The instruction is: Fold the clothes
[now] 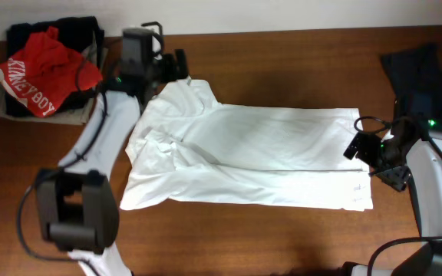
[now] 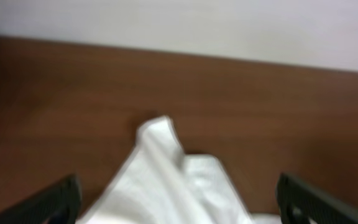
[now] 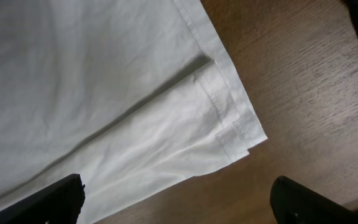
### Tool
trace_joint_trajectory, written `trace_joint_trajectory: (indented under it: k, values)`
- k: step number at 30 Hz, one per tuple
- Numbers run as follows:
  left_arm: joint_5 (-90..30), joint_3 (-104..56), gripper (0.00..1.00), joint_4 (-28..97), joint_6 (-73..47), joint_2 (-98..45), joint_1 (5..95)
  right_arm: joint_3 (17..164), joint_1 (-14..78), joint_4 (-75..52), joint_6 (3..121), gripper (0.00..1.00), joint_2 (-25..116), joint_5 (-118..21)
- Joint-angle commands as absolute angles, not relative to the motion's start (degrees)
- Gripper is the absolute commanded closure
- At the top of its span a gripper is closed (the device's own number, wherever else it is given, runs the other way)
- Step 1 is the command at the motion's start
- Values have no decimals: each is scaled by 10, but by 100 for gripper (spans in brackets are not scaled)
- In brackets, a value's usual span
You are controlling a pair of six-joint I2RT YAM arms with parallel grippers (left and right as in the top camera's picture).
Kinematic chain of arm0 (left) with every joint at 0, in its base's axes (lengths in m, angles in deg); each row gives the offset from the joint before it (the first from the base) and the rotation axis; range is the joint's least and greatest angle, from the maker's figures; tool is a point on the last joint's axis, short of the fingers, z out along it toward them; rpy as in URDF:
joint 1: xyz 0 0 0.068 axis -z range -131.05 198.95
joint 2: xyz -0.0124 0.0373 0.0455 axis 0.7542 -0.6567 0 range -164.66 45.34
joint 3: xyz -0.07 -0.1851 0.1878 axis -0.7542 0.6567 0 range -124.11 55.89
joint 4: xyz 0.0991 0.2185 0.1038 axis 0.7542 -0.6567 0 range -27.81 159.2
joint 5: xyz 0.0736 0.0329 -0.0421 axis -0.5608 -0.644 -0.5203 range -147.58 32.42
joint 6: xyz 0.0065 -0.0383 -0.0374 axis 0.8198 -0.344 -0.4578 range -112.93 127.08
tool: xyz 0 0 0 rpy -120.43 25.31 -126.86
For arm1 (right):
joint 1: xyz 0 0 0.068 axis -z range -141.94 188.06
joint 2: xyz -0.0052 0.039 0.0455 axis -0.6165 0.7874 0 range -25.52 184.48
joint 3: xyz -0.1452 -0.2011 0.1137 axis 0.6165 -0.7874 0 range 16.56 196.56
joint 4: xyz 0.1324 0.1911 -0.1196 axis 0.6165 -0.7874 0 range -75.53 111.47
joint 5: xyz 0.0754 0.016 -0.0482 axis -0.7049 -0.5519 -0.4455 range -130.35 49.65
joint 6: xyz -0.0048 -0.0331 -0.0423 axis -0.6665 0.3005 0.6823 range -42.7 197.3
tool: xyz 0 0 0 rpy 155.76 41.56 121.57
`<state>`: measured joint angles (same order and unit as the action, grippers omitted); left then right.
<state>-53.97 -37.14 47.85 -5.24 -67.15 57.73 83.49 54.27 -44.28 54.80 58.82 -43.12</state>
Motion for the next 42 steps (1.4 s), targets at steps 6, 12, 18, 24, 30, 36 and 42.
trace_joint_trajectory:
  k: [6,12,18,24,30,36,42]
  values:
    - [-508,-682,1,284,83,-878,550,831,546,-444,546,1,590,-464]
    - [-484,-701,1,305,85,-936,553,831,546,-454,546,1,590,-464]
    - [-486,-701,1,317,84,-991,553,831,546,-454,555,1,590,-464]
    - [-485,-701,1,320,85,-1027,555,831,546,-456,561,1,590,-464]
    - [-485,-701,1,325,85,-1032,558,831,546,-455,561,1,590,-463]
    - [-484,-701,1,314,111,-1032,569,831,546,-453,561,1,590,-463]
    - [-539,-701,19,307,123,-1032,601,831,546,-449,561,1,590,-462]
